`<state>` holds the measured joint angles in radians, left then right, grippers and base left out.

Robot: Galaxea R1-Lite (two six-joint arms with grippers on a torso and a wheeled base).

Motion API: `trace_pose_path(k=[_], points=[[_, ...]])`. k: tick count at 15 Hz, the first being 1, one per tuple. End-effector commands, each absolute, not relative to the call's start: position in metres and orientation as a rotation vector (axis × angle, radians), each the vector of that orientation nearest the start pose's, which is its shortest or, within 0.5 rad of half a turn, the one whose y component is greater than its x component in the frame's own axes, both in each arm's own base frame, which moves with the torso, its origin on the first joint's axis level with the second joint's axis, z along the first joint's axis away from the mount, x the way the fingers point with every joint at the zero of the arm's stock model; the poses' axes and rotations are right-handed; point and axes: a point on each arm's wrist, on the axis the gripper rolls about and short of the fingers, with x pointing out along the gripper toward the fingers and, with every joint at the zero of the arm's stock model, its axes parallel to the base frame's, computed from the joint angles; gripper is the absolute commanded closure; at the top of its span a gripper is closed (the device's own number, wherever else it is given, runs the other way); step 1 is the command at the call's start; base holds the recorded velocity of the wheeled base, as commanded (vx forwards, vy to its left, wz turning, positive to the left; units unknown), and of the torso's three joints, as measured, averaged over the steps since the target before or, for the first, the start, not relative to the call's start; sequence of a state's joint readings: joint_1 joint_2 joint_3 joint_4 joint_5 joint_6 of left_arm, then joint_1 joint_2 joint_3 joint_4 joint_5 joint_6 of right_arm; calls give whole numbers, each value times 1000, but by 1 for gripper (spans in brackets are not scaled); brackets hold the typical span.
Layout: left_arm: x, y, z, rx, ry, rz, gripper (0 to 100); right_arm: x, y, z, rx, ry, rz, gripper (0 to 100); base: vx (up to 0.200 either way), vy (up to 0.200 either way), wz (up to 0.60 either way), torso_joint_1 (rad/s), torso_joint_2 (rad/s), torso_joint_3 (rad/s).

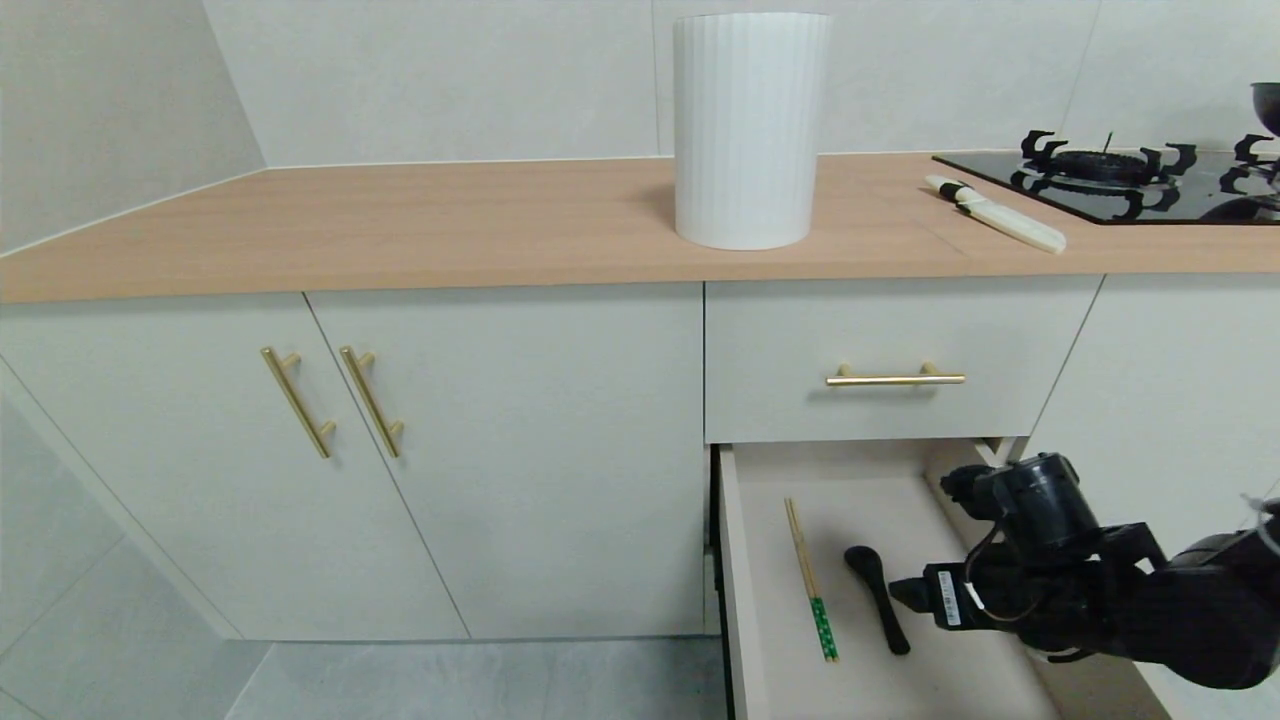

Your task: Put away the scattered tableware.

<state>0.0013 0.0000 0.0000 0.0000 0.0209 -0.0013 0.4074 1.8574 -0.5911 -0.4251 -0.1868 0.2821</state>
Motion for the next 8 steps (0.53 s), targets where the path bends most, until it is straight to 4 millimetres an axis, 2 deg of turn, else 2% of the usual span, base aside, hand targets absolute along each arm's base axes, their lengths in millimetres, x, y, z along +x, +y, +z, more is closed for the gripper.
trace_pose_path(k=[1,4,8], points=[[-23,0,76,-2,2,23,0,229,102,136,51,708,142,0,0,0,0,0,0,0],[-23,0,75,8,3,23,0,215,106,148,38,714,177,0,0,0,0,0,0,0],[-23,0,75,-2,3,21,0,214,106,147,32,722,176,0,0,0,0,0,0,0]])
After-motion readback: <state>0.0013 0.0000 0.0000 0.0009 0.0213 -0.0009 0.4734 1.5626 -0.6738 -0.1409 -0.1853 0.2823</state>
